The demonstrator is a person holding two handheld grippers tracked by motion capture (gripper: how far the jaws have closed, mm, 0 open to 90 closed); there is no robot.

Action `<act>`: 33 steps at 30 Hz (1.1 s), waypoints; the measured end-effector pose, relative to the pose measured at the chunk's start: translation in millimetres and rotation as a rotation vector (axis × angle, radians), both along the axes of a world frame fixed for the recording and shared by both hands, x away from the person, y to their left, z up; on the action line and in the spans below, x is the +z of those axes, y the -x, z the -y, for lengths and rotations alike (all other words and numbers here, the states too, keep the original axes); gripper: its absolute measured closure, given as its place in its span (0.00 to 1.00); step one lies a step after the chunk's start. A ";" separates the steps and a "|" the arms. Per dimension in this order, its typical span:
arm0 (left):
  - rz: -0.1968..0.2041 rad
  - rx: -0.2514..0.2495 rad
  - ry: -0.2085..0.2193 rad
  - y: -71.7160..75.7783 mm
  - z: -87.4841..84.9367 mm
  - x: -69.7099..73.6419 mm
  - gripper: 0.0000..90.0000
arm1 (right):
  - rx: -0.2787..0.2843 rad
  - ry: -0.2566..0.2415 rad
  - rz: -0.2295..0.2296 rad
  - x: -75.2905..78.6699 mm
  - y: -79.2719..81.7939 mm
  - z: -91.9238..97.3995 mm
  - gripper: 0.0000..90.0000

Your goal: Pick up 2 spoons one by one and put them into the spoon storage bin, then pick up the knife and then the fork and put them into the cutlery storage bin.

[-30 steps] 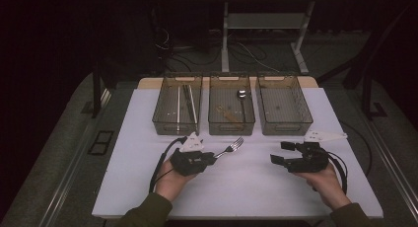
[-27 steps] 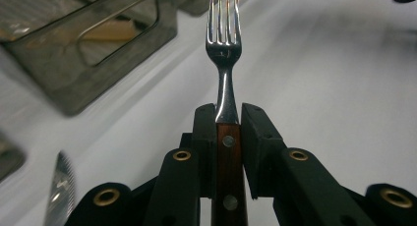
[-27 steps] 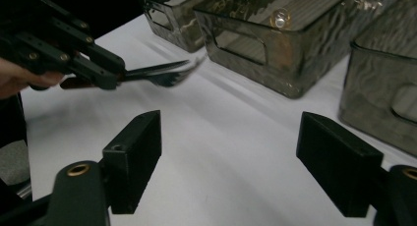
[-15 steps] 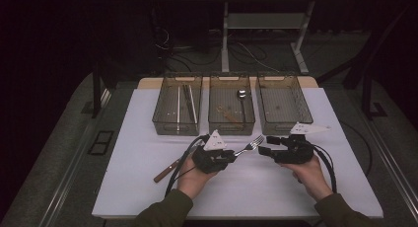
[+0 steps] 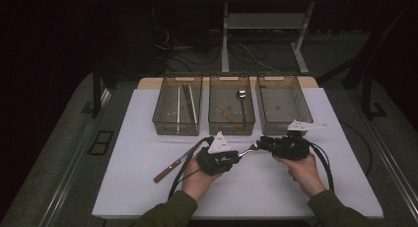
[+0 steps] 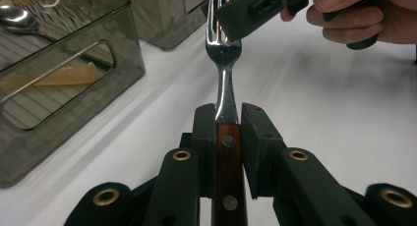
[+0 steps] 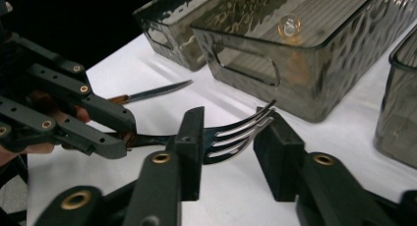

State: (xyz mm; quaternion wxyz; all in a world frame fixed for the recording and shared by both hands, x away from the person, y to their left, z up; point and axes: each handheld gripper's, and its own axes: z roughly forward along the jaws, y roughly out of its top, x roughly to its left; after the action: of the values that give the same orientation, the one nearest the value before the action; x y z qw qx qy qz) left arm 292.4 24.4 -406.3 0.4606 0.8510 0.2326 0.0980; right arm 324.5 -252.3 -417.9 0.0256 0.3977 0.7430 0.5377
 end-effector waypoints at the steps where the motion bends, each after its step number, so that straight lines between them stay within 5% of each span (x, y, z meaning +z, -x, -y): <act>1: -0.001 0.002 0.002 0.0 -0.3 0.2 0.85 | -0.003 -0.003 0.005 0.2 -0.5 0.0 0.76; 10: -0.002 -0.009 0.002 0.4 0.3 -2.6 0.84 | -0.002 -0.062 0.042 5.8 -2.1 -2.0 0.87; 27: -0.029 -0.071 0.026 2.7 7.4 -8.0 0.81 | 0.030 -0.083 0.100 19.3 3.3 -4.8 0.96; 33: -0.039 -0.095 0.046 2.8 6.0 -10.3 0.69 | 0.020 -0.088 0.107 22.7 4.8 -3.3 0.96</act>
State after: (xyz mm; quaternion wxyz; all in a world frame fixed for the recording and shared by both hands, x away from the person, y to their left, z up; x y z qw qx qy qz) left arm 289.6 18.4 -416.6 0.4796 0.8519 0.2032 0.0542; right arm 319.6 -249.0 -395.2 0.0423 0.3619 0.7202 0.5905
